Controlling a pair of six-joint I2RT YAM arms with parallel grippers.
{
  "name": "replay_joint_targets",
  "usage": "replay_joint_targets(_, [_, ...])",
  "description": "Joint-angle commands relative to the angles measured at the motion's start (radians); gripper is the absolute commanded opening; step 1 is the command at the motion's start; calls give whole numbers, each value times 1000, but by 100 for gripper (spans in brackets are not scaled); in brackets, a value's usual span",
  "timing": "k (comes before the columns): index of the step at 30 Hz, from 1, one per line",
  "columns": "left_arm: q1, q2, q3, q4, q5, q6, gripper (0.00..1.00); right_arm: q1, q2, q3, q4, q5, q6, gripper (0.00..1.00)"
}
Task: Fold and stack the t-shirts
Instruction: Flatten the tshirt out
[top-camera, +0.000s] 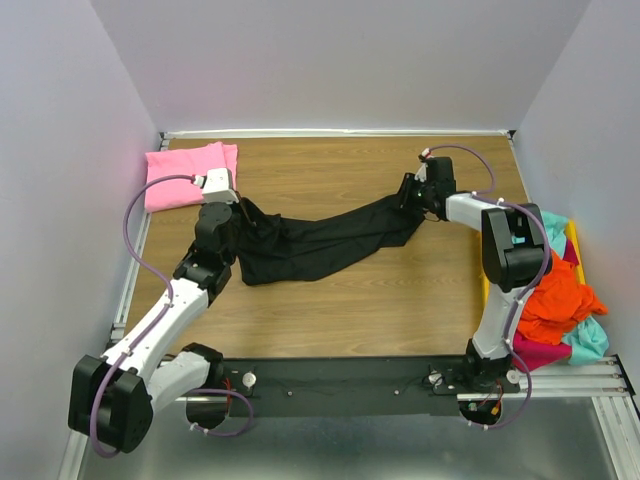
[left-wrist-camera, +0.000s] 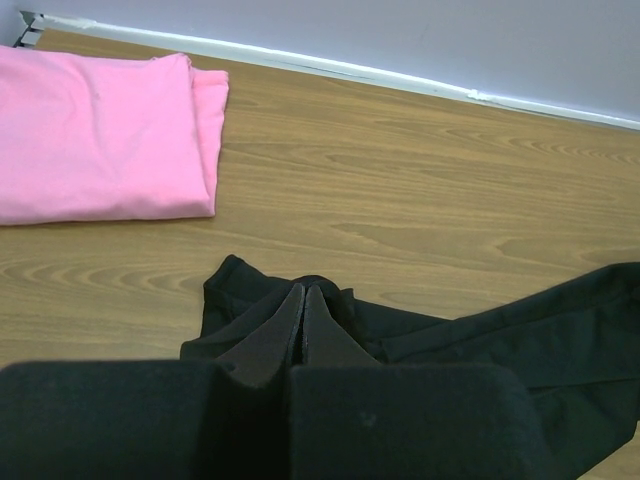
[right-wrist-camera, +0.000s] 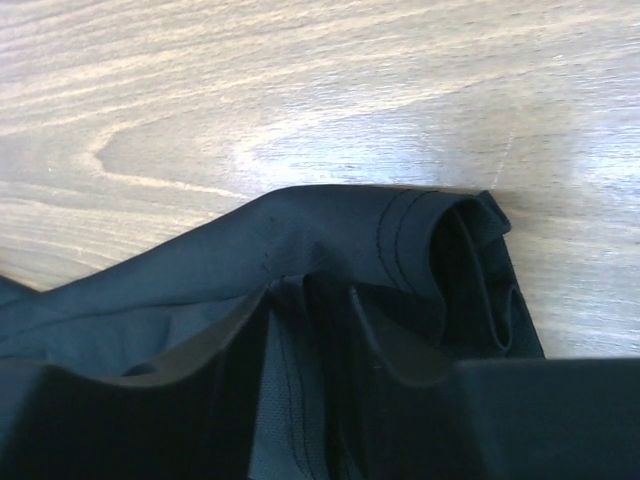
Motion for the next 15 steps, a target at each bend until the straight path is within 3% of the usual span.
replay_joint_targets(1, [5,11,16,14,-12,13,0,16,1,21,8,-33,-20,42])
replay_joint_targets(10, [5,6,12,14,-16,15,0,19,36,42,7,-50,-31,33])
replay_joint_targets(15, [7,6,13,11,-25,15,0,20,10,42,4,-33,-31,10])
